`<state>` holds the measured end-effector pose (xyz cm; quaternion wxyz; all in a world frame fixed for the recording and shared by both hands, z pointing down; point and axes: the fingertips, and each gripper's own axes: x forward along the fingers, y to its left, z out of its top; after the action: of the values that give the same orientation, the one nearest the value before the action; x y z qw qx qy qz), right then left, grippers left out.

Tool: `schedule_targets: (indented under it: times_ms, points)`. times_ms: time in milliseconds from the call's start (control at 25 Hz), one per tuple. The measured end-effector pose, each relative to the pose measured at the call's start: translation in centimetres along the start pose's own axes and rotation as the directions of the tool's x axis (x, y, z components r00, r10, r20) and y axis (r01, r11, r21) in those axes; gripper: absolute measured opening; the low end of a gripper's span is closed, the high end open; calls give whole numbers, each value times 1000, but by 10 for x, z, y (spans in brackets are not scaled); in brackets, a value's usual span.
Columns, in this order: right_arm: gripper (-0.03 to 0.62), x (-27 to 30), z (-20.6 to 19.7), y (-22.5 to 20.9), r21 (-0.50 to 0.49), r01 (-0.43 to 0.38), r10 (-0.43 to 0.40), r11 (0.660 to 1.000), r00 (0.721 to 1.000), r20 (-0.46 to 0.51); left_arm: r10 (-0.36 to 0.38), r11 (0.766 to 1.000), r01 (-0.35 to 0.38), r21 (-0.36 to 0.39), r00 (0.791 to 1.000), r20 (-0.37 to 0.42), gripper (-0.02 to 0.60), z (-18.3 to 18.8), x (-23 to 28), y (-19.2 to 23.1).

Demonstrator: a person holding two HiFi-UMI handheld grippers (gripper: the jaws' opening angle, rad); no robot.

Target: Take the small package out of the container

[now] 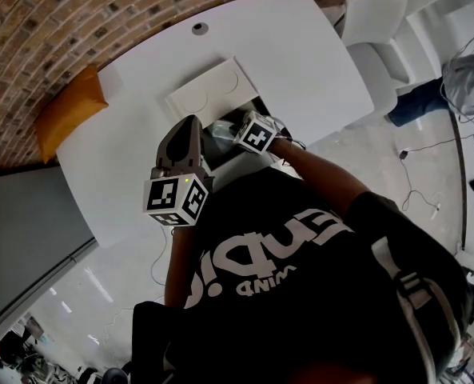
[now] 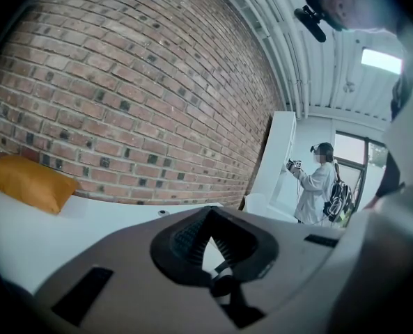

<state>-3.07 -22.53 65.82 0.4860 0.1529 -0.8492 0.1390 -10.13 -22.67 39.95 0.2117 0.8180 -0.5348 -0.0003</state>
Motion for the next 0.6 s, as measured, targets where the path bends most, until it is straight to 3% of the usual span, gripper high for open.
schedule_targets:
  times_ms: [240,600]
  points:
    - [26,-7,-3,9,62,-41,41,997,999,3,2,1000,-2,-2,1000,5,6,-1,-4,-2]
    - [23,-37,7,18,54,-57,55,997,997,46,-9,1000,9,-6,1000,-2,6,-4,-8,-4]
